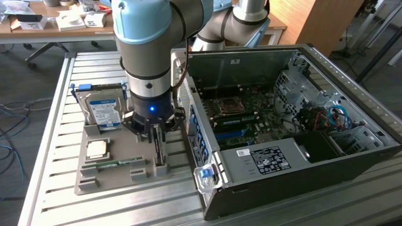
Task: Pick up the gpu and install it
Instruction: 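Pick up the gpu and move the gpu toward the slot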
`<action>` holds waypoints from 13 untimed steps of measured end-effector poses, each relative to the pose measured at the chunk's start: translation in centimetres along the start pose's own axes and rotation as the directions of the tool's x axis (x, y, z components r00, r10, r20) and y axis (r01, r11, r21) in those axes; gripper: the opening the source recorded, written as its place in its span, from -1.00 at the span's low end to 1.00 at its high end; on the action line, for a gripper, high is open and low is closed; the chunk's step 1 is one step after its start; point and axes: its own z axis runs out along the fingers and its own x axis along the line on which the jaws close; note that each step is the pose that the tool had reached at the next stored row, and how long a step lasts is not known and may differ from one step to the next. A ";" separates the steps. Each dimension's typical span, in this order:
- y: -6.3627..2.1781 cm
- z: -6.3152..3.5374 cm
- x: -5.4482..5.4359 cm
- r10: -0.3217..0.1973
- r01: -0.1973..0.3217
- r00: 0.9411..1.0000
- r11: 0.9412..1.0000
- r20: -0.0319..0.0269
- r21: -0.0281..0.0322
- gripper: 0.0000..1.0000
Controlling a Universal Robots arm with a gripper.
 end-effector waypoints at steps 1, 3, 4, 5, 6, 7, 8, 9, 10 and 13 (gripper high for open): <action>0.00 0.00 0.0 0.000 0.000 1.000 1.000 0.000 0.000 -0.22; 0.00 0.00 0.0 0.000 0.000 1.000 1.000 0.000 0.000 -0.22; 0.00 0.00 0.0 0.000 0.000 1.000 1.000 0.000 0.000 -0.22; 0.00 0.00 0.0 0.000 0.000 1.000 1.000 0.000 0.000 -0.22; 0.00 0.00 0.0 0.000 0.000 1.000 1.000 0.000 0.000 -0.22; 0.00 0.00 0.0 0.000 0.000 1.000 1.000 0.000 0.000 -0.22; 0.00 0.00 0.0 0.000 0.000 1.000 1.000 0.000 0.000 -0.25; 0.00 0.00 0.0 0.000 0.000 1.000 1.000 0.000 0.000 -0.25; 0.00 0.00 0.0 0.000 0.000 1.000 1.000 0.000 0.000 -0.39; 0.00 0.00 0.0 0.000 0.000 1.000 1.000 0.000 0.000 -0.39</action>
